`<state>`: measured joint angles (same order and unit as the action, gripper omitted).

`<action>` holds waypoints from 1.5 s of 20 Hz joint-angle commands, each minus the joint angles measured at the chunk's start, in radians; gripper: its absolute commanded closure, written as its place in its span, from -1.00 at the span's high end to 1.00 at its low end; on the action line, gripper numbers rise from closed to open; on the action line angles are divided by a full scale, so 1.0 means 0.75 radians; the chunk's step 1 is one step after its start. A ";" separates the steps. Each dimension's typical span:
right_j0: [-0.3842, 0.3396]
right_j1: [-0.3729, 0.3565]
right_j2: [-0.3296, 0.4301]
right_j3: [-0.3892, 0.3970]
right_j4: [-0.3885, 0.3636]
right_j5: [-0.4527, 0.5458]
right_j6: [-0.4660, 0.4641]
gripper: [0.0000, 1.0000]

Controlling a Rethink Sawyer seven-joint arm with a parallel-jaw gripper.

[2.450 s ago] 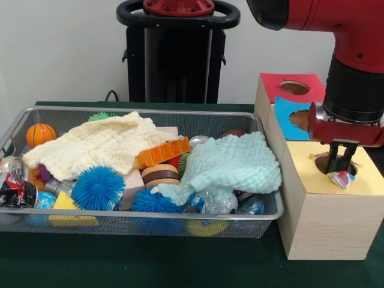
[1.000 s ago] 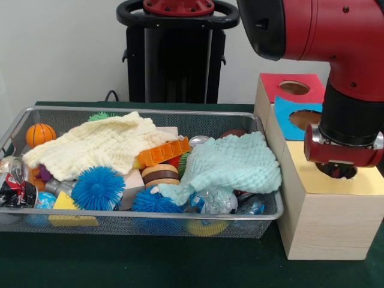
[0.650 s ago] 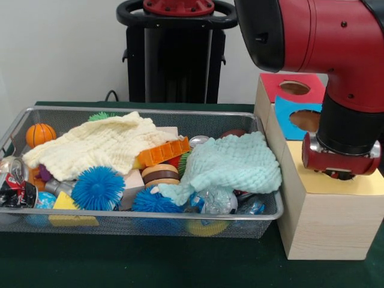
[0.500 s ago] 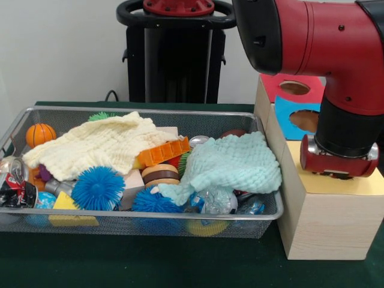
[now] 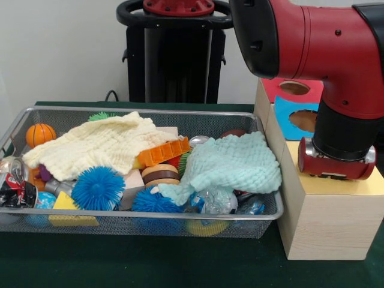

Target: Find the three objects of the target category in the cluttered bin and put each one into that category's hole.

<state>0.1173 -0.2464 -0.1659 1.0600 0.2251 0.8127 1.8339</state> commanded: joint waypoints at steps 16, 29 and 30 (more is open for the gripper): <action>-0.014 -0.133 0.047 0.149 0.001 0.079 0.188 -1.00; -0.038 -0.249 0.072 0.251 0.025 0.114 0.173 -1.00; -0.040 -0.258 0.076 0.264 0.030 0.097 0.177 -1.00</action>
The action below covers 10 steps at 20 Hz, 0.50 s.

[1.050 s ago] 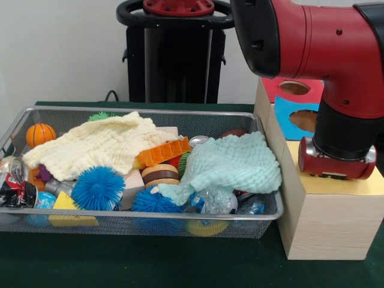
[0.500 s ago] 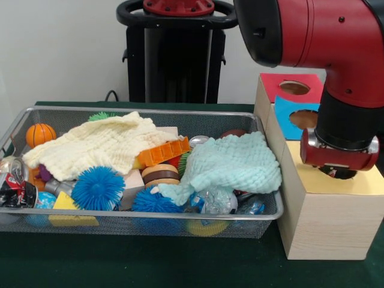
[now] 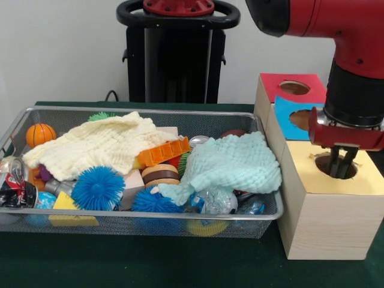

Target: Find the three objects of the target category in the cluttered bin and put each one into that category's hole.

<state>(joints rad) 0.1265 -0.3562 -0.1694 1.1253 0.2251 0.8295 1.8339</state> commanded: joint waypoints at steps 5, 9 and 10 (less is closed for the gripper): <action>-0.047 -0.144 0.063 0.176 0.007 0.085 0.169 -1.00; -0.055 -0.176 0.059 0.178 -0.016 0.136 0.126 -1.00; -0.058 -0.180 0.056 0.175 -0.026 0.144 0.113 -1.00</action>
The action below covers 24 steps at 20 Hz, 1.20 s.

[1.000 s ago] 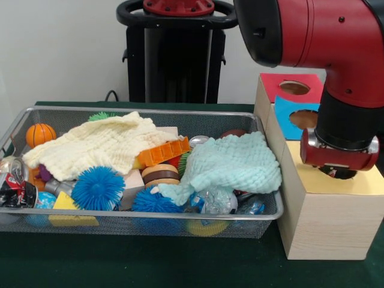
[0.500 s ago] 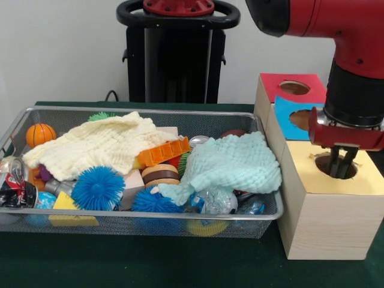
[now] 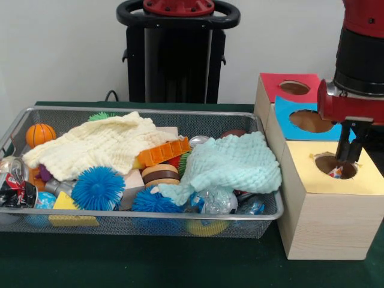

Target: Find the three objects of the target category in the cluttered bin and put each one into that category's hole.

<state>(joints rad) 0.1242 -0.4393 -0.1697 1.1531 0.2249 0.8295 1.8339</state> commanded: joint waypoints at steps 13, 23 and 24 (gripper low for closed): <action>-0.114 -0.151 0.055 0.168 -0.127 0.127 -0.067 -1.00; -0.214 -0.224 0.146 0.237 -0.228 0.009 -0.224 -1.00; -0.223 -0.226 0.157 0.241 -0.236 -0.007 -0.224 -1.00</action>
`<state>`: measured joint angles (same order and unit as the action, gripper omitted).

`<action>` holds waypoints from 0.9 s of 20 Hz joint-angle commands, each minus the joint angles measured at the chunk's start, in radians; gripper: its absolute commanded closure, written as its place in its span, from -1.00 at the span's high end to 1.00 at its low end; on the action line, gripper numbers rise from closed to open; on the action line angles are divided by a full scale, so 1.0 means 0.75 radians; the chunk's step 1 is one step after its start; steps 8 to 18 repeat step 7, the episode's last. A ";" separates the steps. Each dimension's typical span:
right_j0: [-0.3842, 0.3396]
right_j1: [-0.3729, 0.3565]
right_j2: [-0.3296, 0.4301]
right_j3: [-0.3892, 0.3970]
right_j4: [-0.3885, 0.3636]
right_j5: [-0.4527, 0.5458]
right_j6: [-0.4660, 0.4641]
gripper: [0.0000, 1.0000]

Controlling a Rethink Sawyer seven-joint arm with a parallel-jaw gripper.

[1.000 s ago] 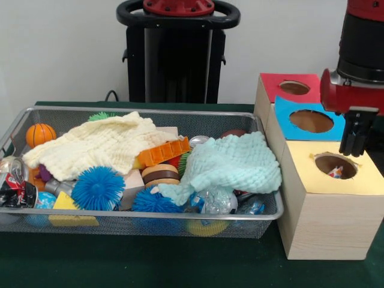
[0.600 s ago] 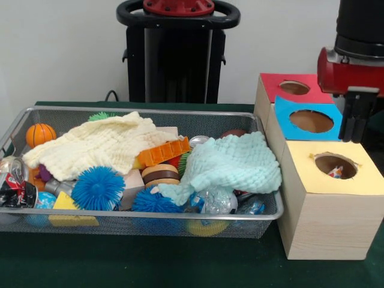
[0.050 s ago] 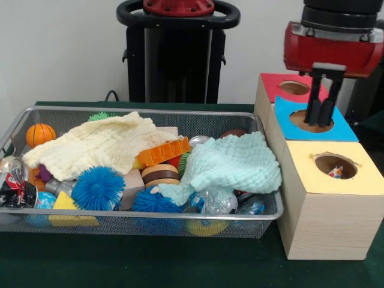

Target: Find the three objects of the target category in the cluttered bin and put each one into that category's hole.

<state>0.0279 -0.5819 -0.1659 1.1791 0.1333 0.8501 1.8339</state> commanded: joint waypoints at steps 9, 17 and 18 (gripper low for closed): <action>-0.124 -0.050 0.204 0.243 -0.167 -0.074 -0.183 -1.00; -0.124 -0.050 0.204 0.243 -0.167 -0.074 -0.183 -1.00; -0.124 -0.050 0.204 0.243 -0.167 -0.074 -0.183 -1.00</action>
